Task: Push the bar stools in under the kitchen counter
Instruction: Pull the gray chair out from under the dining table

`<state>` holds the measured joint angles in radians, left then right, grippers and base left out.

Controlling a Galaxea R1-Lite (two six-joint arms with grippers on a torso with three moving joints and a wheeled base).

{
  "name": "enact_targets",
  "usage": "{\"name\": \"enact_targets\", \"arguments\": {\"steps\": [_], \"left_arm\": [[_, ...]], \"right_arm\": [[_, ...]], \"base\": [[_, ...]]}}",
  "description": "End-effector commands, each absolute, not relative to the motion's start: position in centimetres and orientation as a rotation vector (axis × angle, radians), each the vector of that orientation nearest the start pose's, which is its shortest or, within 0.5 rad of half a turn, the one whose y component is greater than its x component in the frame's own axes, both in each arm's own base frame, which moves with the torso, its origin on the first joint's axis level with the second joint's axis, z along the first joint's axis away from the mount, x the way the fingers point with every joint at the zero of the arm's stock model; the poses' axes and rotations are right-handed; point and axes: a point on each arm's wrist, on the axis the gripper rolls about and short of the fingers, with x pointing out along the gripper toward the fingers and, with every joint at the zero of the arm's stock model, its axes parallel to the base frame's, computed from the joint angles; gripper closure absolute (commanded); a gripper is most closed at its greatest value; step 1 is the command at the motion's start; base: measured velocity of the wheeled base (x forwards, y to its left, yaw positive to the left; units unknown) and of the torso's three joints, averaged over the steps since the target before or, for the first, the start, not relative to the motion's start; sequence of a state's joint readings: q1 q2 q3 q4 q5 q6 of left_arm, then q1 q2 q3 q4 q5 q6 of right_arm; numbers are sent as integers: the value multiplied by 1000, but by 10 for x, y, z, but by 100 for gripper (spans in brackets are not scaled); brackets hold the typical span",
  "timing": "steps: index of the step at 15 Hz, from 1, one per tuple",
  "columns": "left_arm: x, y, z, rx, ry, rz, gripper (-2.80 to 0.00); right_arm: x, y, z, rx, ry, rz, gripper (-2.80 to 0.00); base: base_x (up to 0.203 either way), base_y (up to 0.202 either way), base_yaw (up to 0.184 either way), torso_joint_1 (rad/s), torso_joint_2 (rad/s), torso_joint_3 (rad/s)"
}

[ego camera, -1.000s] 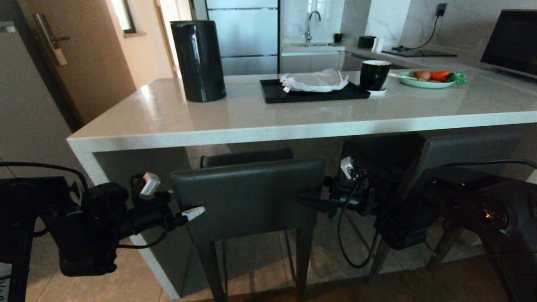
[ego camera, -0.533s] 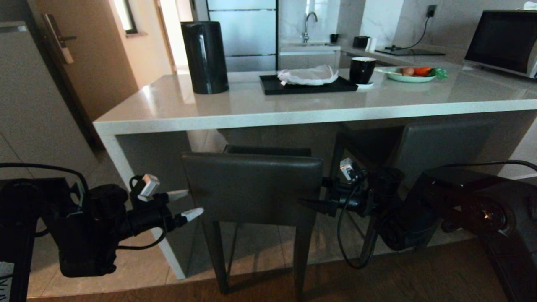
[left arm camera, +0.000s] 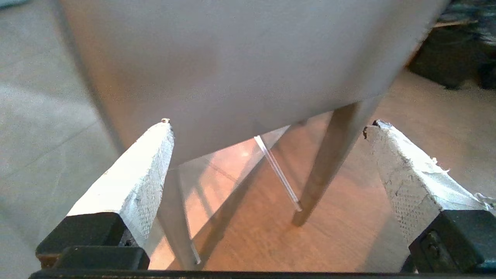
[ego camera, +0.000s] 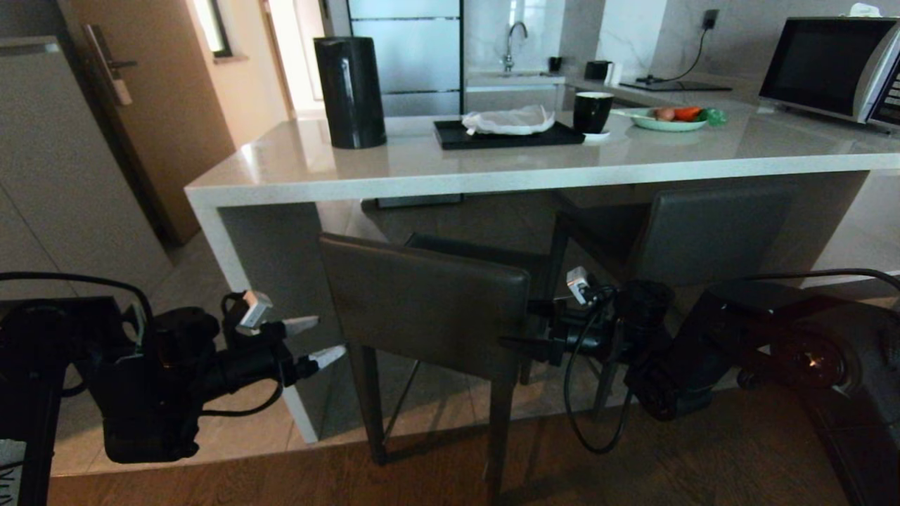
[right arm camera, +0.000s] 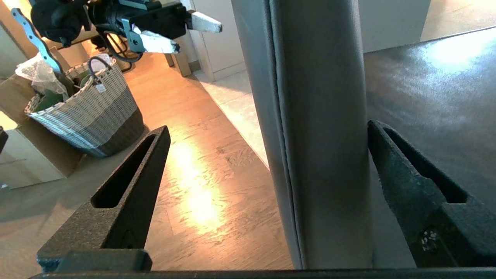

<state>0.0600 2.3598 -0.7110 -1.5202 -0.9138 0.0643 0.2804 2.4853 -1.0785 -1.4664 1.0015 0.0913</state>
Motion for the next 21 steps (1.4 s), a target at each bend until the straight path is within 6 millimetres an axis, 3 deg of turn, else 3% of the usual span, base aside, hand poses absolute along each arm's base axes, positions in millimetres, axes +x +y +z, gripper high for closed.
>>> {"name": "enact_targets", "arguments": {"steps": [1, 3, 6, 10, 13, 17, 21], "left_arm": [[371, 4, 19, 6, 75, -859, -280], [385, 11, 19, 23, 38, -850, -280], [409, 37, 15, 36, -15, -826, -280], [437, 54, 18, 2, -58, -989, -280], [452, 55, 19, -38, -31, -1175, -280], [486, 58, 23, -3, -80, -1235, -280], [505, 36, 21, -33, -75, -1298, -280]], "right_arm": [[410, 137, 30, 50, -15, 1282, -280], [410, 136, 32, 49, -17, 1279, -280], [409, 131, 32, 49, -18, 1270, -280], [404, 123, 37, 48, -17, 1255, -280], [402, 121, 36, 46, -22, 1252, -280], [398, 120, 41, 45, -26, 1253, -280], [389, 122, 39, 52, -2, 1260, -280]], "base": [[0, 0, 0, 0, 0, 0], [0, 0, 0, 0, 0, 0], [0, 0, 0, 0, 0, 0], [0, 0, 0, 0, 0, 0], [0, 0, 0, 0, 0, 0], [0, 0, 0, 0, 0, 0], [0, 0, 0, 0, 0, 0]]}}
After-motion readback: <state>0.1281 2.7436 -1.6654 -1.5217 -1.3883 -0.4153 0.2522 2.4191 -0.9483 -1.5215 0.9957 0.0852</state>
